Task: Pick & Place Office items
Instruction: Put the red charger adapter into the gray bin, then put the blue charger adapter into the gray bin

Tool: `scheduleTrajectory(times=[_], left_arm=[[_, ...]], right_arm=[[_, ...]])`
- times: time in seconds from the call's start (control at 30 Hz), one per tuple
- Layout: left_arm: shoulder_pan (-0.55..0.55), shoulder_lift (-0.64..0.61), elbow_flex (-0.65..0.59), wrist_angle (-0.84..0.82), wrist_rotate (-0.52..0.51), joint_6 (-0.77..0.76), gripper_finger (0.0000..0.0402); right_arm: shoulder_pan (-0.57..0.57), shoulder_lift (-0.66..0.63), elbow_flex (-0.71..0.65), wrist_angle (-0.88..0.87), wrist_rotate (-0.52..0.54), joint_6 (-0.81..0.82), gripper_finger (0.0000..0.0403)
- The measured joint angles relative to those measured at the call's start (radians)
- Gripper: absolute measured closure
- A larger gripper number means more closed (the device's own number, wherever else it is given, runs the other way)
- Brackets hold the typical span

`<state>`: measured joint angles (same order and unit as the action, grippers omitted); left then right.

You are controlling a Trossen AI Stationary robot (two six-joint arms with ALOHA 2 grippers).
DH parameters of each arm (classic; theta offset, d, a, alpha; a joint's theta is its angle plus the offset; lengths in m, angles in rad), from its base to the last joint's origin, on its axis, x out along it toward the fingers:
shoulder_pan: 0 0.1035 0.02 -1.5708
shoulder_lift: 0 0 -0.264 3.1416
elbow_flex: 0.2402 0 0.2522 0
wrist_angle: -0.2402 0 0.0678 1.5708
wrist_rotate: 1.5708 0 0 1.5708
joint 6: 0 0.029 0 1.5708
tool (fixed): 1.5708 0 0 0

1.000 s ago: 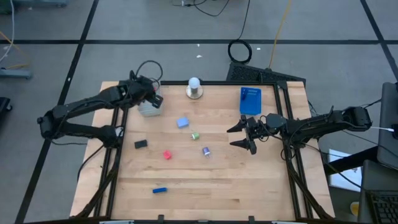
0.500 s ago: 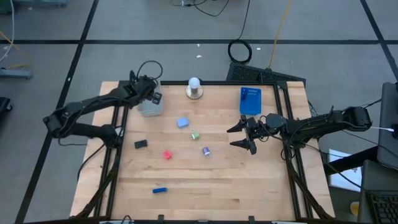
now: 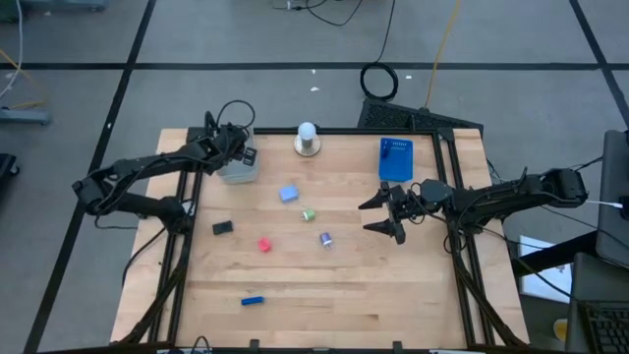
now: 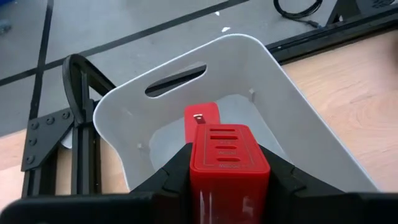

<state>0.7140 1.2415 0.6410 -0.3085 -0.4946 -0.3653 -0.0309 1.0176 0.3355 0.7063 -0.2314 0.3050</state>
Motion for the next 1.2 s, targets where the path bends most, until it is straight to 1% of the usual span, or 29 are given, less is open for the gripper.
scheduleTrajectory(times=[0.13, 0.4, 0.6, 0.7, 0.8, 0.97, 1.07, 1.2], left_arm=[[0.000, 0.000, -0.001, 0.000, 0.000, -0.002, 0.0283], [0.000, 0.000, -0.001, 0.000, -0.003, 0.004, 0.0219], [0.000, 0.000, -0.001, 0.000, -0.003, 0.004, 0.0196], [0.000, 0.000, -0.001, -0.001, -0.001, 0.020, 0.0196], [-0.001, 0.000, -0.001, -0.001, 0.025, 0.046, 0.0202], [-0.002, -0.001, -0.001, 0.069, 0.102, 0.080, 0.0216], [-0.007, -0.001, -0.001, 0.094, 0.176, 0.097, 0.0222], [-0.008, -0.001, -0.001, 0.147, 0.234, 0.112, 0.0227]], right_arm=[[0.000, 0.000, 0.000, 0.000, 0.000, 0.000, 0.0101], [0.000, 0.000, 0.000, 0.000, 0.000, -0.002, 0.0101], [0.000, 0.000, 0.000, 0.000, 0.000, -0.003, 0.0101], [0.000, 0.000, 0.000, 0.000, 0.000, -0.003, 0.0101], [0.000, 0.000, 0.000, 0.000, 0.000, -0.003, 0.0101], [0.000, 0.000, 0.000, 0.000, 0.000, -0.007, 0.0101], [0.000, 0.000, 0.000, 0.000, 0.000, -0.007, 0.0101], [0.000, 0.000, 0.000, 0.000, 0.000, -0.007, 0.0101]])
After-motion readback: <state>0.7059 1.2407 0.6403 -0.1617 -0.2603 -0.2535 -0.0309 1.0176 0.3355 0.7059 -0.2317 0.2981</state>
